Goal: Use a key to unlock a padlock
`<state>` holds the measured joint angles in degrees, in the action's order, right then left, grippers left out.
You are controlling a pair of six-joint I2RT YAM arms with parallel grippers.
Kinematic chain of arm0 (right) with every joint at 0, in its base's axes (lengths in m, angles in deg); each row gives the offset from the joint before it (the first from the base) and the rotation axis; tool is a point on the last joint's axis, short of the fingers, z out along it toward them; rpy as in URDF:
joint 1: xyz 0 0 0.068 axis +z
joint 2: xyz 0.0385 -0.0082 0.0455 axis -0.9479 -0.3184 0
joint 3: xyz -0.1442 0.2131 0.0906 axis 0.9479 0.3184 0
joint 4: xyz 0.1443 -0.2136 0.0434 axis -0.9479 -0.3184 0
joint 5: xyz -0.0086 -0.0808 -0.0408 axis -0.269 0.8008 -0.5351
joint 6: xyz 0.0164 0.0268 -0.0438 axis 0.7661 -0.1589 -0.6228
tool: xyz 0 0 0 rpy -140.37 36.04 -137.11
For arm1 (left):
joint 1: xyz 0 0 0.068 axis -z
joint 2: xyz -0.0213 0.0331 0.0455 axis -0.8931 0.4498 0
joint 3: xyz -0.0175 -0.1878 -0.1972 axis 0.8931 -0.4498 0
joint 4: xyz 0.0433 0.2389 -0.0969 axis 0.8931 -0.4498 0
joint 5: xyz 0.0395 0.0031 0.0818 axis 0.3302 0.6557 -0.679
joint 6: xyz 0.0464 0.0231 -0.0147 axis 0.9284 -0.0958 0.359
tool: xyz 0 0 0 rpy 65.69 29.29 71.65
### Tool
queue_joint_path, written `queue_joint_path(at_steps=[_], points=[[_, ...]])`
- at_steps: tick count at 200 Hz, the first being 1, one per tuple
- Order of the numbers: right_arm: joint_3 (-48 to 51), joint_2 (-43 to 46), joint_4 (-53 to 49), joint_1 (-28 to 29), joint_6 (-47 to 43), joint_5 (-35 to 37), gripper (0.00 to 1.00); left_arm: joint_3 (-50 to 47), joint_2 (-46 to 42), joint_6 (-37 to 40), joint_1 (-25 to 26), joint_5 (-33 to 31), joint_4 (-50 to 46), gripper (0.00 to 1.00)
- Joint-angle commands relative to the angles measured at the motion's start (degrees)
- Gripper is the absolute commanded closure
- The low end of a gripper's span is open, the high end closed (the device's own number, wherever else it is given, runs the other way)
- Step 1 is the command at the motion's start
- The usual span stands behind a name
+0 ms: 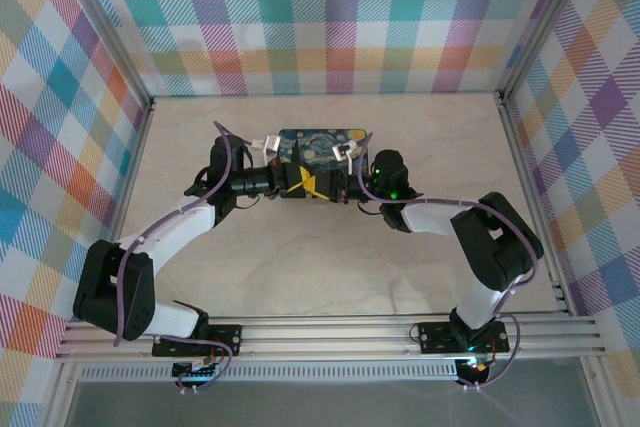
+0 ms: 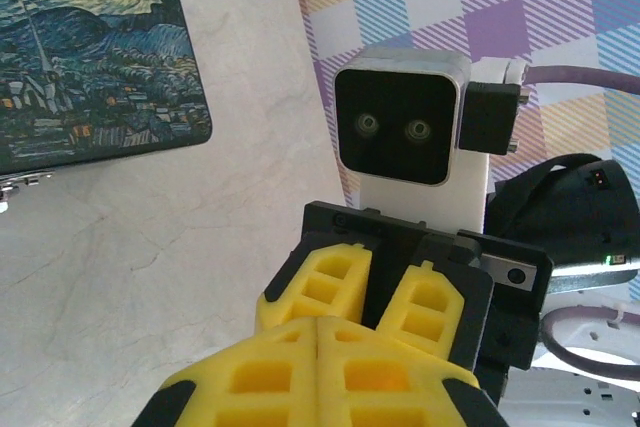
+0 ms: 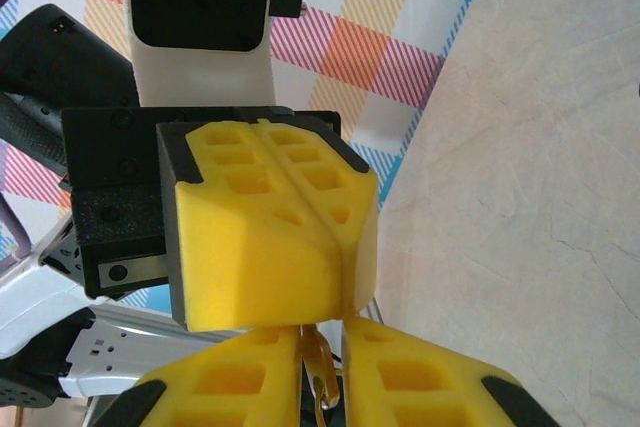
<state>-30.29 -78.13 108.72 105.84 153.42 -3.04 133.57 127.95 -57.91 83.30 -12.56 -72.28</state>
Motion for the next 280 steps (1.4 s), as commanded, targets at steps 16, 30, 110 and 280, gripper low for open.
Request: queue_joint_path(at_steps=[16,30,110,280], points=[[-1.1,-1.0,6.8,0.1,2.4,-1.0,0.92,0.4,0.2,-0.4,-0.7,2.0,2.4,1.00],[-0.8,-0.1,5.3,0.1,1.6,-1.0,0.95,0.2,0.1,-0.5,-1.0,1.9,2.6,1.00],[1.1,3.6,-0.2,0.0,-1.6,0.3,1.00,0.4,1.0,-0.5,-2.7,-0.3,0.2,0.57],[7.6,22.9,-51.7,-16.9,-28.0,2.4,1.00,16.2,19.2,8.1,25.1,-63.7,-26.6,0.41]])
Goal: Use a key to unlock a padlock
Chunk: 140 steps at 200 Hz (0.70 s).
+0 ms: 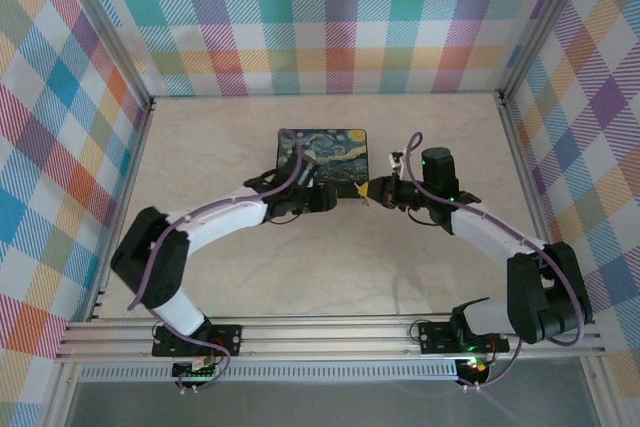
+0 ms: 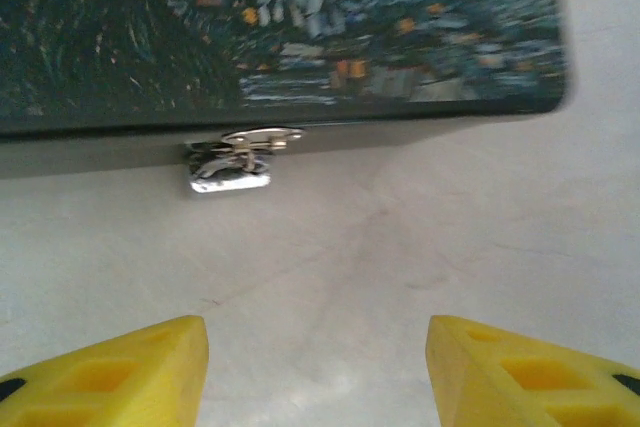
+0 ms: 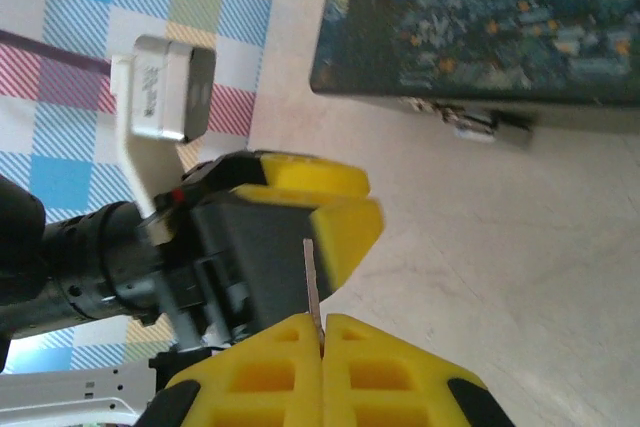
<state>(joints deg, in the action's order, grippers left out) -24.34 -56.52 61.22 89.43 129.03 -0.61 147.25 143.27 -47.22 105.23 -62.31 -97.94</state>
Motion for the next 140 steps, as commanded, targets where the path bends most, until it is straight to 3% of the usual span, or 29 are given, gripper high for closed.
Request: queue_joint_path(at_steps=[1,58,140], points=[[1.6,1.3,-4.1,-0.5,-3.6,-0.1,1.00,2.5,4.1,-2.8,3.3,-14.1,-0.3,0.41],[3.6,3.6,-2.4,-2.1,-2.9,-2.8,1.00,8.8,14.7,-5.0,3.8,-19.9,2.5,0.41],[6.3,8.3,-3.6,-4.1,-3.1,-4.5,1.00,14.9,22.4,-3.8,3.8,-25.3,-3.0,0.44]])
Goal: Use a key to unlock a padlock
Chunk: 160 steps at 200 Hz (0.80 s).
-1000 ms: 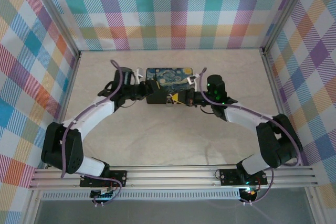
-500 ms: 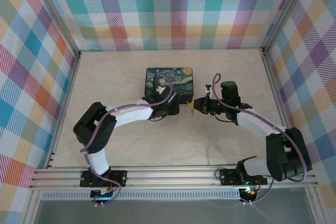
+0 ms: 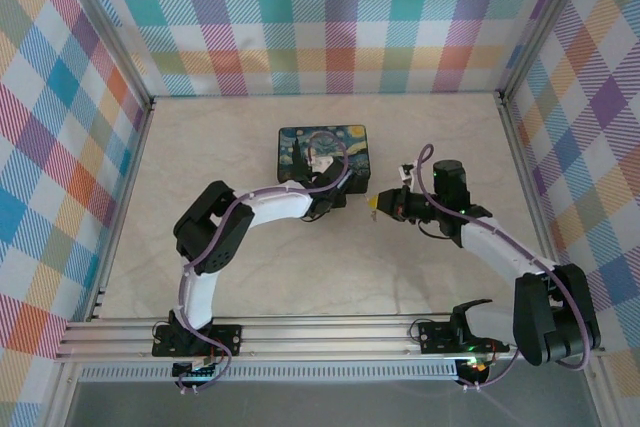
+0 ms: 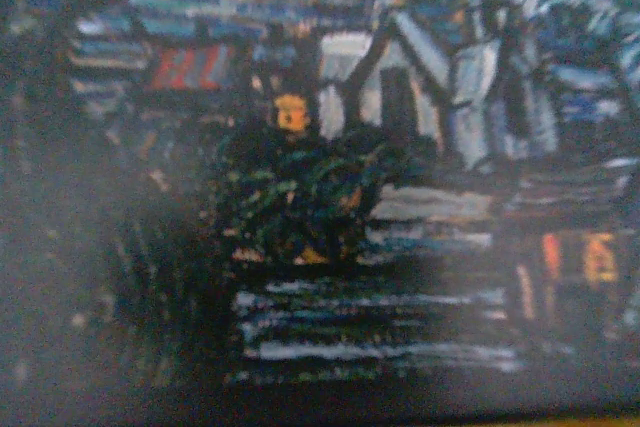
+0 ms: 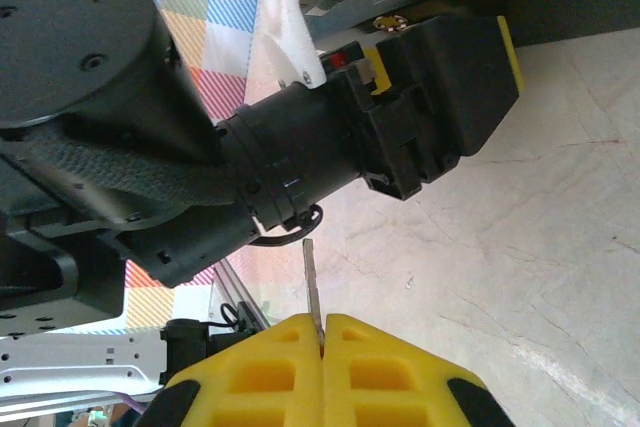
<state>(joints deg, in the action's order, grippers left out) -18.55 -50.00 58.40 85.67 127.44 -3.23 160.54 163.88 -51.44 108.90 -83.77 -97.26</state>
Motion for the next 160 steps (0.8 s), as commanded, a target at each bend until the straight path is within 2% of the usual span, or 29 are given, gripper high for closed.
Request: queue_joint_path(at_steps=[1,49,104,160], points=[[0.5,1.9,-0.8,-0.4,-1.5,-1.9,1.00,1.6,1.8,0.3,0.1,-4.0,-3.8,0.44],[0.0,0.2,0.4,-0.4,-1.2,-3.0,1.00,3.1,4.1,-1.3,0.0,-6.1,-4.4,0.46],[-1.5,-0.4,-0.1,-0.4,-1.4,-3.7,1.00,3.5,5.0,-1.6,-0.4,-5.5,0.6,0.46],[-0.9,0.0,-0.5,-0.4,-1.1,-3.7,1.00,2.3,3.6,-1.9,-1.1,-3.6,5.0,0.55]])
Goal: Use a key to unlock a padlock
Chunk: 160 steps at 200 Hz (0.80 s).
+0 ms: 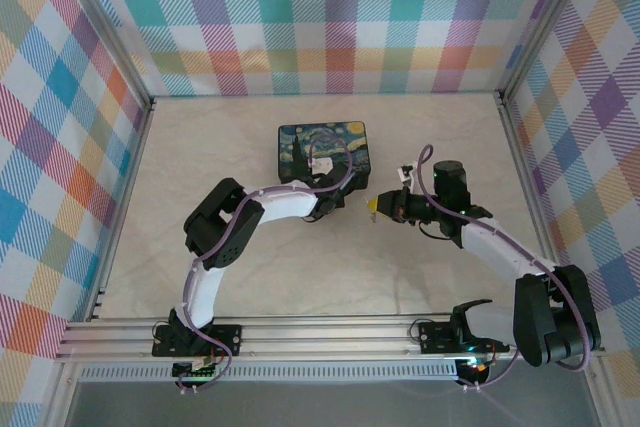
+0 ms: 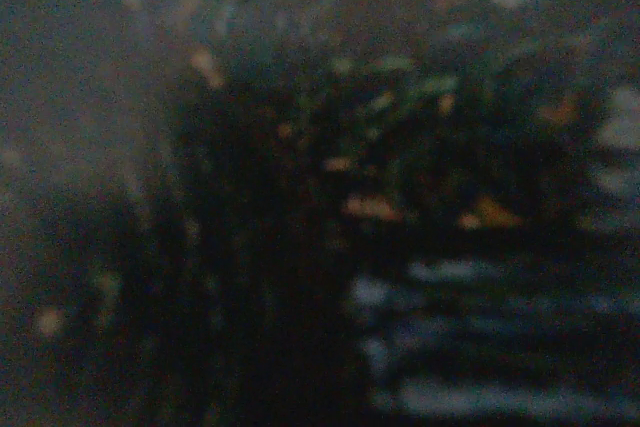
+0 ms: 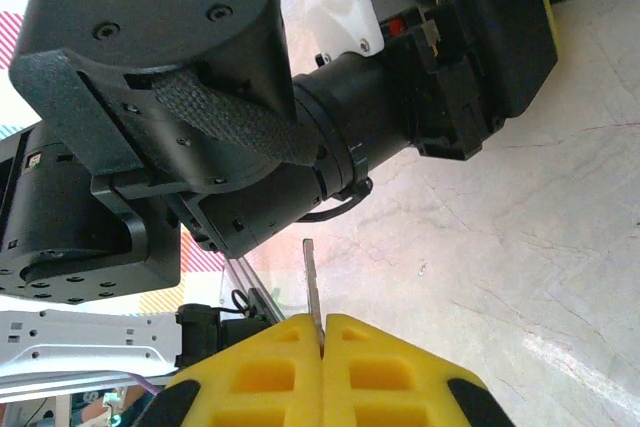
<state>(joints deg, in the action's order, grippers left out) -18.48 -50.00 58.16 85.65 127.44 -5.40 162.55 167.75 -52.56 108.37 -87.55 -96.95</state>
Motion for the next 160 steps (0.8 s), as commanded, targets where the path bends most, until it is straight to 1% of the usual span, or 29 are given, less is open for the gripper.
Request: queue_joint_path(at_steps=[1,52,66,83,96,109,118,140,151,160], points=[[-1.0,0.1,-0.3,-0.3,-1.1,-1.6,1.00,0.2,-0.3,-0.8,-0.6,0.2,4.7,0.55],[-1.0,0.1,-0.1,-0.3,-1.0,-1.5,1.00,0.0,-1.0,-1.7,-1.2,-0.2,4.8,0.58],[-0.6,0.3,0.1,-0.3,-0.9,-1.5,1.00,0.2,-0.6,-1.7,-1.4,-0.7,4.4,0.65],[-0.4,0.4,0.0,-0.4,-0.8,-1.7,1.00,0.2,-0.2,-1.9,-1.5,-1.0,4.3,0.77],[-0.4,0.6,-0.2,-0.3,-0.9,-1.7,1.00,0.4,-0.2,-1.9,-1.5,-1.3,4.1,0.81],[-0.6,1.2,-1.2,-0.3,-1.4,-1.5,1.00,0.8,-0.6,-1.9,-1.5,-2.1,2.6,0.87],[-0.7,2.0,-2.2,-0.4,-2.0,-1.0,1.00,0.7,-1.2,-1.9,-1.5,-2.9,1.6,0.90],[-0.9,3.6,-5.3,-0.3,-4.0,0.3,1.00,-0.6,-3.5,-1.1,-1.6,-3.5,-0.2,0.91],[-0.6,4.1,-6.1,-0.3,-4.5,0.7,1.00,-1.5,-4.8,-1.2,-1.6,-3.5,-1.0,0.95],[-0.2,4.4,-6.1,-0.3,-4.4,0.8,1.00,-1.6,-5.5,-1.5,-1.5,-3.3,-2.0,0.96]])
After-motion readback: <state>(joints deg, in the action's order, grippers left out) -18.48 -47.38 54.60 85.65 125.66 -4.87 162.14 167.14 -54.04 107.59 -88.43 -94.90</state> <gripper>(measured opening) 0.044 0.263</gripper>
